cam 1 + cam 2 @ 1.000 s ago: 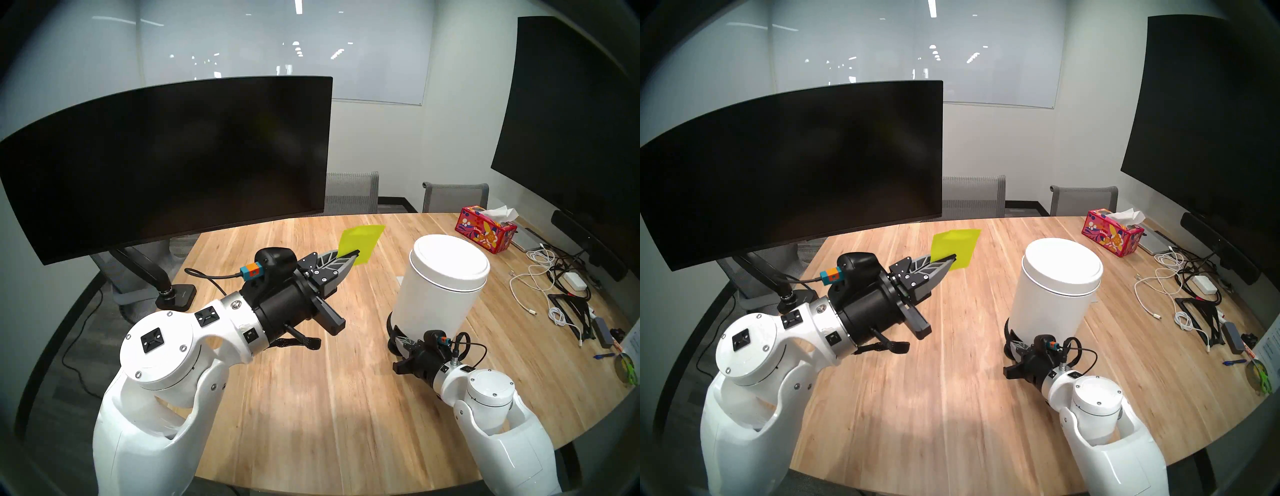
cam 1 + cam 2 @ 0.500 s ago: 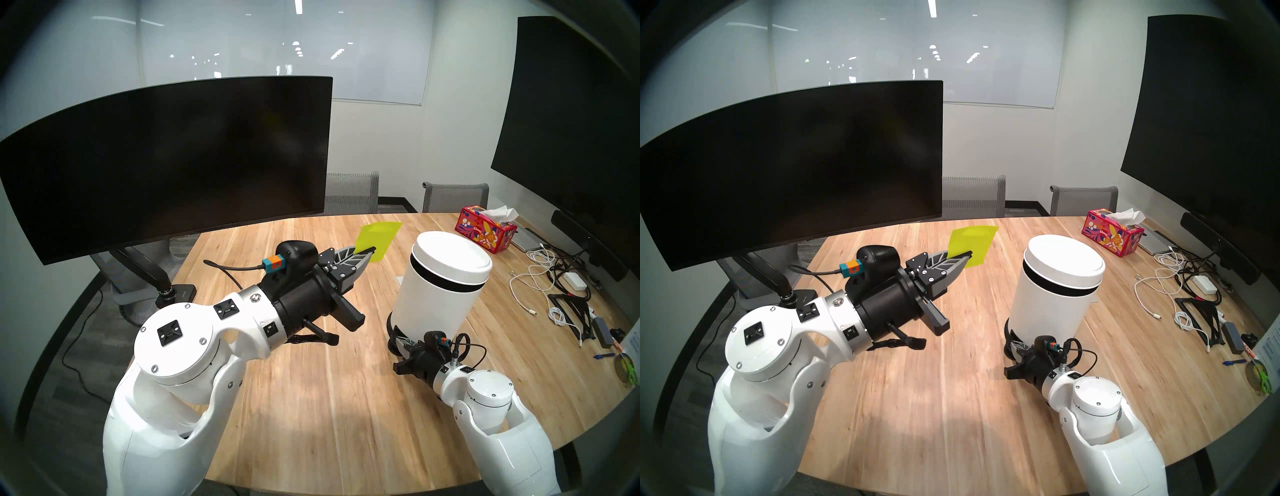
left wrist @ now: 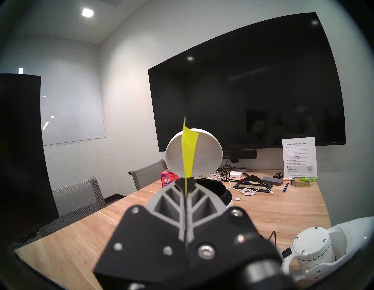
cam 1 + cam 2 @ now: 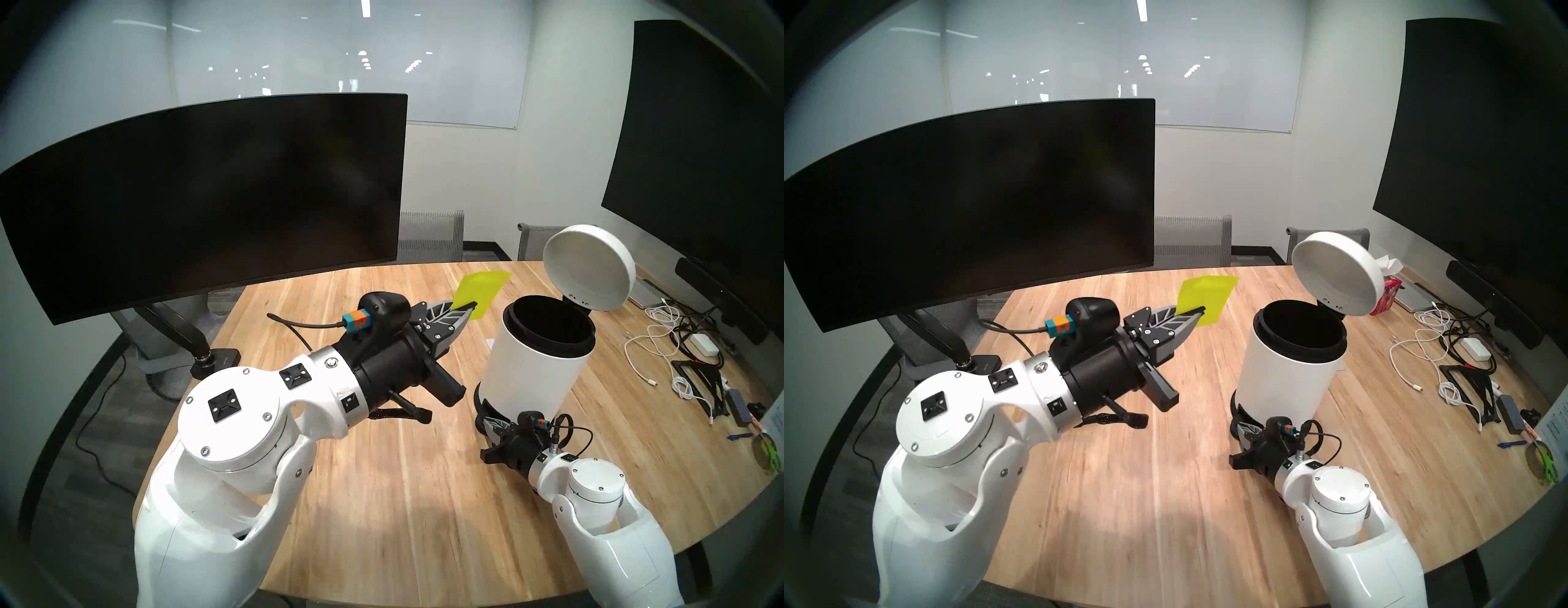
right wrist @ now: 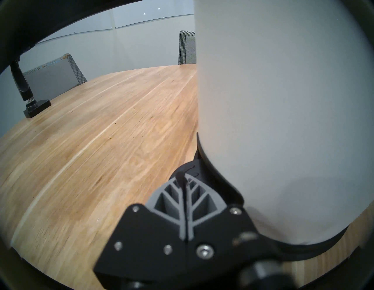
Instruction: Peel the sticky note off the monitor, open the trash can lid and drop the sticker into the trash can
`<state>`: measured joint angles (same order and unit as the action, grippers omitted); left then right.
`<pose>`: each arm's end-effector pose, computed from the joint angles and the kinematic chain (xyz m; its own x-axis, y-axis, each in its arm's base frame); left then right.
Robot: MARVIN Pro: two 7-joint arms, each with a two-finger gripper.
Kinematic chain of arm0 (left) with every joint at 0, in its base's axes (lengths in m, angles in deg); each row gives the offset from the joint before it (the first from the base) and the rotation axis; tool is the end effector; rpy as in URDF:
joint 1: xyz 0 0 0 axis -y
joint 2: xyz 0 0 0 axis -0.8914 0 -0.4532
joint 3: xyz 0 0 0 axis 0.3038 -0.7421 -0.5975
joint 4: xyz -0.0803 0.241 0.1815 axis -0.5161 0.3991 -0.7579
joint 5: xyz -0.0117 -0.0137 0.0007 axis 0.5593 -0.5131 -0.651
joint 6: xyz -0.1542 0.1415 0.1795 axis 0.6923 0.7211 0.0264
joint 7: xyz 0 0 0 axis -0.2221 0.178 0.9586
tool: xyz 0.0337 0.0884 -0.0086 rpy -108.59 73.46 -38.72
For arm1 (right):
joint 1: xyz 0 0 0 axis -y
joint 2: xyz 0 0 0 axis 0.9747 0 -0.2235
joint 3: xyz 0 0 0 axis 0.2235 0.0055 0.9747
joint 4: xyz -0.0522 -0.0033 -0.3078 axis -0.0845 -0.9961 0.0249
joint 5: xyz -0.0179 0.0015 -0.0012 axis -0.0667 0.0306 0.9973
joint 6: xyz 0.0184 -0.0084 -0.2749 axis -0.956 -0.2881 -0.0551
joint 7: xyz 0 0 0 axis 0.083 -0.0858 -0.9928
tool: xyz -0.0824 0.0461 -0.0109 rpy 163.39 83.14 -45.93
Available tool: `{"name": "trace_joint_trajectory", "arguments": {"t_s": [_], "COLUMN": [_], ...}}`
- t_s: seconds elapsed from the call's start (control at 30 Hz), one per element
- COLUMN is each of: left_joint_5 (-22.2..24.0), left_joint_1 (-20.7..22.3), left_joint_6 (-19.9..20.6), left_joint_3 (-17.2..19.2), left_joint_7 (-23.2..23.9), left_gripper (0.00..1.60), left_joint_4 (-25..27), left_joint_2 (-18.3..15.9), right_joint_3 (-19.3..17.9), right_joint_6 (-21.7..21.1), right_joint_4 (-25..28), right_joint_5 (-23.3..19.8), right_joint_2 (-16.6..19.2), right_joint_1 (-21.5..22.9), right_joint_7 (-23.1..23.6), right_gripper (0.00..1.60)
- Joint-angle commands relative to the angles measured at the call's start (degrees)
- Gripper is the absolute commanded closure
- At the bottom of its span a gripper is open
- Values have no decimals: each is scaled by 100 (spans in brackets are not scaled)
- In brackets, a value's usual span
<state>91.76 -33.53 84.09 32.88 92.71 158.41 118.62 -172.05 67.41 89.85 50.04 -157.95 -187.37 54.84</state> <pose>0.2397 -0.1224 -0.1429 -0.1886 0.0049 0.9820 -0.7905 -0.5941 -0.1488 0.2677 -0.0491 -0.3620 0.4149 0.0780 0.9065 0.3181 -0.9459 -0.0643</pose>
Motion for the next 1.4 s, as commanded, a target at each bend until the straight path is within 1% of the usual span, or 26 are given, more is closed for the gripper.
{"name": "trace_joint_trajectory", "arguments": {"t_s": [0.0, 0.07, 0.1, 0.2, 0.27, 0.3, 0.4, 0.43, 0.47, 0.5, 0.53, 0.57, 0.63, 0.67, 0.7, 0.73, 0.87, 0.93, 1.07, 1.37], "left_joint_5": [-213, -309, -309, -465, -555, -650, -753, -753, -823, -823, -833, -829, -828, -861, -855, -858, -908, -870, -880, -843], "left_joint_1": [297, 384, 384, 552, 675, 799, 1020, 1020, 1162, 1162, 1280, 1352, 1433, 1399, 1538, 1572, 1612, 1677, 1860, 2154], "left_joint_6": [-22, -11, -11, -24, -29, -58, -52, -52, -55, -55, -51, -25, -21, -57, -29, -26, -29, -66, -122, -158], "left_joint_3": [-461, -618, -618, -850, -993, -1125, -1267, -1267, -1314, -1314, -1302, -1295, -1298, -1286, -1315, -1333, -1507, -1623, -1792, -1932], "left_joint_7": [-86, -136, -136, -211, -265, -318, -395, -395, -480, -480, -531, -537, -535, -550, -529, -540, -570, -656, -820, -1015], "left_gripper": [160, 160, 160, 160, 160, 160, 160, 160, 160, 160, 160, 160, 160, 160, 160, 160, 160, 160, 160, 160], "left_joint_4": [-67, -158, -158, -370, -539, -724, -984, -984, -1153, -1153, -1295, -1362, -1430, -1447, -1532, -1562, -1702, -1803, -2081, -2505], "left_joint_2": [172, 219, 219, 316, 402, 499, 672, 672, 795, 795, 931, 984, 1015, 1044, 1065, 1083, 1150, 1113, 1246, 1472], "right_joint_3": [-79, -113, -113, -169, -205, -222, -239, -239, -247, -247, -253, -255, -253, -255, -257, -261, -282, -278, -278, -274], "right_joint_6": [1, 17, 17, 39, 50, 61, 76, 76, 79, 79, 77, 77, 61, 56, 56, 59, 64, 53, 66, 57], "right_joint_4": [-35, -34, -34, -36, -52, -60, -62, -62, -65, -65, -62, -61, -61, -61, -66, -73, -147, -167, -247, -274], "right_joint_5": [-48, -64, -64, -81, -97, -109, -125, -125, -136, -136, -145, -150, -152, -157, -154, -155, -155, -154, -150, -157], "right_joint_2": [14, 28, 28, 48, 65, 70, 75, 75, 75, 75, 80, 83, 97, 99, 104, 106, 113, 127, 114, 99], "right_joint_1": [-158, -183, -183, -216, -224, -230, -241, -241, -245, -245, -248, -250, -247, -249, -257, -260, -242, -228, -149, -109], "right_joint_7": [5, 22, 22, 44, 64, 81, 106, 106, 116, 116, 128, 135, 151, 155, 158, 160, 161, 184, 186, 217], "right_gripper": [160, 160, 160, 160, 160, 160, 160, 160, 160, 160, 160, 160, 160, 160, 160, 160, 160, 160, 160, 160]}}
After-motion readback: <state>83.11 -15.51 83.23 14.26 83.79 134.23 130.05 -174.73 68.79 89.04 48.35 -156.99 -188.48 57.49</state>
